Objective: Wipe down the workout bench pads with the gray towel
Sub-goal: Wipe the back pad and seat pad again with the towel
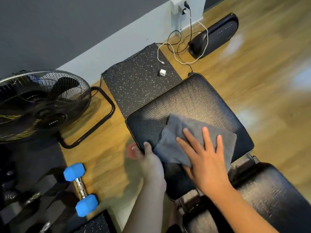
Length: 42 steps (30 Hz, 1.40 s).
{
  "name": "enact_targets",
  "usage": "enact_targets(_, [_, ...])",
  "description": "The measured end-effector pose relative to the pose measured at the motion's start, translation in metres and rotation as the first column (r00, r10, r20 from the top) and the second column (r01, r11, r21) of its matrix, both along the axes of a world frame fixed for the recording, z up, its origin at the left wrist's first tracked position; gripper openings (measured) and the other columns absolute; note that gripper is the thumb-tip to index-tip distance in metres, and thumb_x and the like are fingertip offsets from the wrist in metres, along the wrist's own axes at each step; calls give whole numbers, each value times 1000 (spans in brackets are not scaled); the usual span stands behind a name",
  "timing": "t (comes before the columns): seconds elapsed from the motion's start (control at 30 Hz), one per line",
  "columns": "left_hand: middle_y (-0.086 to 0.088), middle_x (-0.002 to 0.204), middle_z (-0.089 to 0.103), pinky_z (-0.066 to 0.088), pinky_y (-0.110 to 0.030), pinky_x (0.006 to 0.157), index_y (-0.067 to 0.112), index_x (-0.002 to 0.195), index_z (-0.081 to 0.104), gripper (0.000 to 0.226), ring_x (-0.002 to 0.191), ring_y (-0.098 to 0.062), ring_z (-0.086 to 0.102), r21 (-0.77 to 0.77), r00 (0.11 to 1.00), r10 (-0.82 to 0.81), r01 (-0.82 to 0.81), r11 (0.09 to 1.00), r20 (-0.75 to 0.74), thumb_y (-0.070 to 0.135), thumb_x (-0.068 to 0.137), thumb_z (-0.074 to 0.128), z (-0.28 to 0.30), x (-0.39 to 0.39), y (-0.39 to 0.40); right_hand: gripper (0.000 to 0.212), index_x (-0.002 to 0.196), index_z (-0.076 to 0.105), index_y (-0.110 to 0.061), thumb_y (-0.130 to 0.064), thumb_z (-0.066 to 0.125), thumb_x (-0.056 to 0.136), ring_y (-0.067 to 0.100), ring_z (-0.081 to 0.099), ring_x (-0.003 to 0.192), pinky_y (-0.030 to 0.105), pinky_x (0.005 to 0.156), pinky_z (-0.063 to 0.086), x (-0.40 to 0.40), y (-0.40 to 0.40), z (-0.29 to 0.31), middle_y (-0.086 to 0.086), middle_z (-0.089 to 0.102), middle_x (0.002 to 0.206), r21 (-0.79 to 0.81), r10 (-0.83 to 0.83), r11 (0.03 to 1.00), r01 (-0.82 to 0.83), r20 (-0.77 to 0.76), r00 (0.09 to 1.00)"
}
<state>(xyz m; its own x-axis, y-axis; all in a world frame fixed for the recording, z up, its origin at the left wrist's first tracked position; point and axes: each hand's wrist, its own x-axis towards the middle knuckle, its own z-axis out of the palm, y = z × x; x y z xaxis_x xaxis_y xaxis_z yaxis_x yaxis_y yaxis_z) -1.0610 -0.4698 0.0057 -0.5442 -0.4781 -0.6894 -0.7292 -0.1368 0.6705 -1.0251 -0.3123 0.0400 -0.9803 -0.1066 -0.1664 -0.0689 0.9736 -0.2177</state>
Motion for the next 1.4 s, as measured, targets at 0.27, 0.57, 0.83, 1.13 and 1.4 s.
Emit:
enact_targets(0.27, [11,162,28,19,-58,119,54,148,25,108,148,-24,29,349,972,219,-234,907,82,99,54,52,-3,-3,1,68,153,25,-39,-55,52,93,46,-10,150,75,111,-6,-113,-4,-3,-10,5,167,-63,-434,898,435,22,901])
enact_targets(0.57, [-5,134,65,40,-45,113,22,137,58,94,124,-25,61,422,965,259,-216,881,-47,88,72,45,21,-3,5,60,144,44,-32,-42,58,87,51,14,147,76,108,5,-22,-69,-3,-5,30,161,-46,-11,999,8,-81,997])
enact_targets(0.83, [4,151,50,37,-52,111,44,140,49,113,131,-28,53,344,952,298,-302,889,65,99,42,60,-49,25,-3,84,146,43,-34,-42,77,70,48,21,147,76,109,16,19,-7,-4,-6,30,162,52,28,998,-28,12,1000])
enact_targets(1.13, [5,160,33,26,-54,119,39,148,34,81,143,-26,38,247,986,151,-165,955,74,80,79,43,34,-1,9,65,149,34,-30,-32,63,91,51,1,148,78,110,1,-39,-44,1,-6,16,166,-35,-253,967,254,16,967])
enact_targets(1.4, [-4,129,64,47,-43,104,21,136,52,68,118,-23,62,480,986,166,-131,867,-31,71,91,41,44,38,-5,47,140,44,-31,-37,36,95,53,18,145,78,108,12,23,-97,-2,-7,28,162,18,-42,999,42,-12,999])
